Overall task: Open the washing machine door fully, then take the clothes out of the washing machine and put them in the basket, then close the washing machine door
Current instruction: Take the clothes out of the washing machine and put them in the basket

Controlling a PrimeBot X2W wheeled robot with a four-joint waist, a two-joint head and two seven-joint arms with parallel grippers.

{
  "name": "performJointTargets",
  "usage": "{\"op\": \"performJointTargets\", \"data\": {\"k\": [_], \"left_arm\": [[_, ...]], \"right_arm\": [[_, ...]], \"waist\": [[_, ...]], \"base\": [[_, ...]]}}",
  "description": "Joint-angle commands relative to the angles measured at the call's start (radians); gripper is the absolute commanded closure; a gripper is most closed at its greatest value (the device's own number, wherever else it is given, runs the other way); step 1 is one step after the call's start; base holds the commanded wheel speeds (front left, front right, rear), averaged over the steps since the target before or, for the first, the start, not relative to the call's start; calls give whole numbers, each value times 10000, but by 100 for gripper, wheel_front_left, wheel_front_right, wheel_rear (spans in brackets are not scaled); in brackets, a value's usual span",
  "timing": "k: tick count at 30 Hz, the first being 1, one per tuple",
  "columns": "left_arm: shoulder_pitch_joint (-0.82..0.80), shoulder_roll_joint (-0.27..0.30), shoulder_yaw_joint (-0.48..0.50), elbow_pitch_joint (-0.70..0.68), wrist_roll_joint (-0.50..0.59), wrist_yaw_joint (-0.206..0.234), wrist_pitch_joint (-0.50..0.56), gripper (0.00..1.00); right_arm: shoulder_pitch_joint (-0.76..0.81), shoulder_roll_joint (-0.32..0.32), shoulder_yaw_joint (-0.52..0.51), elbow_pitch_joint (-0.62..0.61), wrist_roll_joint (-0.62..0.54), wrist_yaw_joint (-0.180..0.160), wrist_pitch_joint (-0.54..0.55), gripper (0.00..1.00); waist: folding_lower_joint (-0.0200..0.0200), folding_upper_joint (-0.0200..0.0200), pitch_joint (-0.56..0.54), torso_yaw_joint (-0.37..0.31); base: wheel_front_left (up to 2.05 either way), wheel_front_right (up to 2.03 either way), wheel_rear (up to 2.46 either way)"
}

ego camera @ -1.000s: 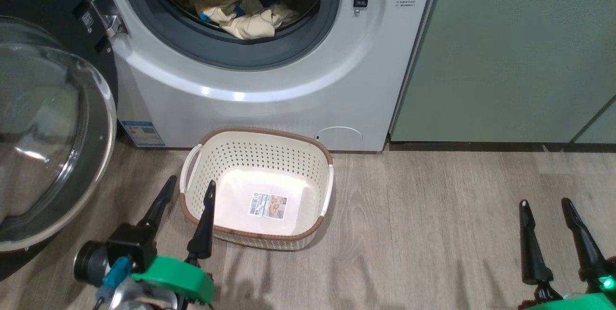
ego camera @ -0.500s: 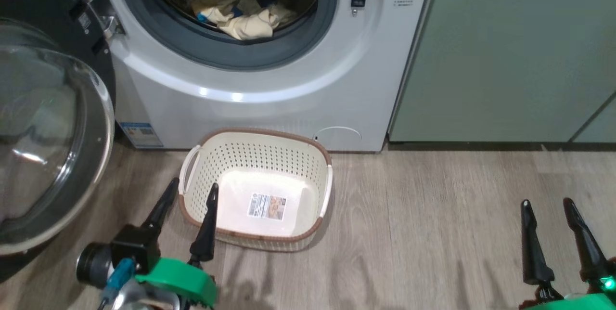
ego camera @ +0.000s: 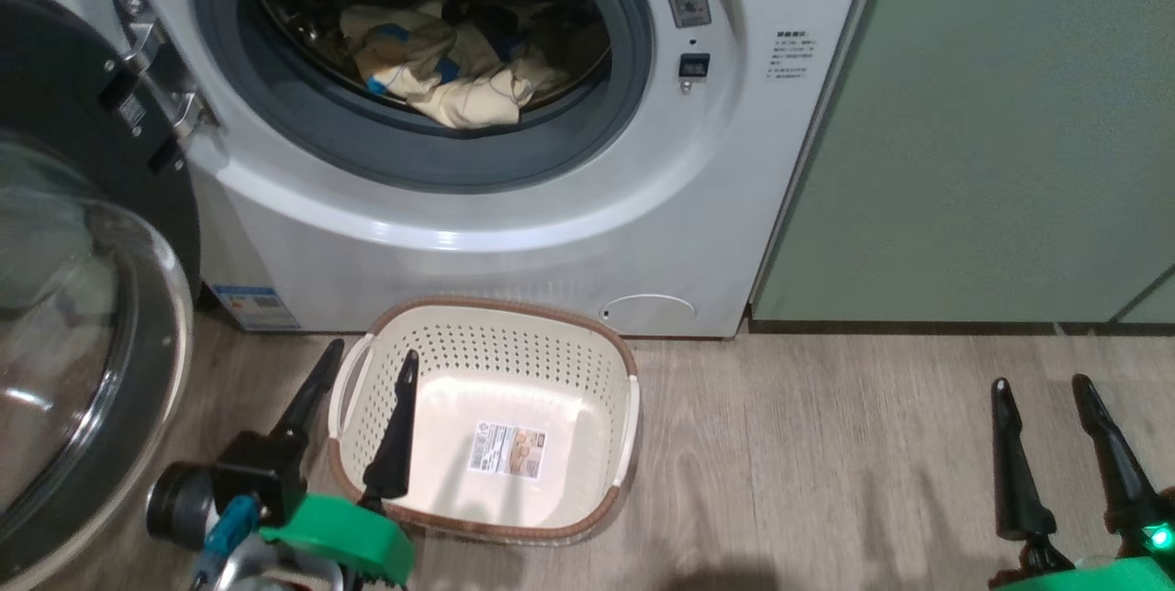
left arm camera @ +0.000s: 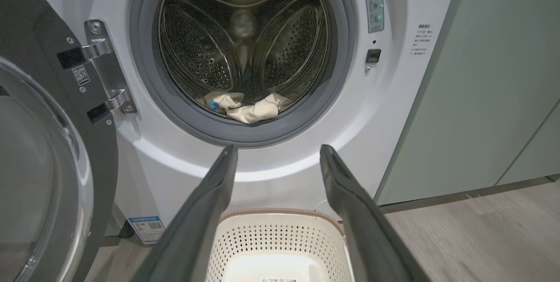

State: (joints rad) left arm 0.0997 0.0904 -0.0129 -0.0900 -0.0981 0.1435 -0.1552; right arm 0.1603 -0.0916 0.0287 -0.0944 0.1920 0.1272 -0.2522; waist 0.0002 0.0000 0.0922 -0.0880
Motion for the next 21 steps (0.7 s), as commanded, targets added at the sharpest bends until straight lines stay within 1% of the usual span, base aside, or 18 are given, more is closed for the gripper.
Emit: {"op": "performJointTargets", "data": {"k": [1,5,21], "left_arm": [[-419,181,289,-322,-53,4,-130,0],[-430,145,241,-335,-163,0,-154,0],[-464,226,132,-373,-138,125,-153,0]], "right_arm": [[-269,-121,160,-349,-10,35,-95,0],[-280,-120,161,-346,-4,35,-95,0],[-362,-110,181,-313,-14,35,-95,0]], "waist": [[-2,0,4,0],[-2,0,13,14],[-2,0,45,24]], "base": [[72,-72,0],[38,-38,0],[0,0,0]]}}
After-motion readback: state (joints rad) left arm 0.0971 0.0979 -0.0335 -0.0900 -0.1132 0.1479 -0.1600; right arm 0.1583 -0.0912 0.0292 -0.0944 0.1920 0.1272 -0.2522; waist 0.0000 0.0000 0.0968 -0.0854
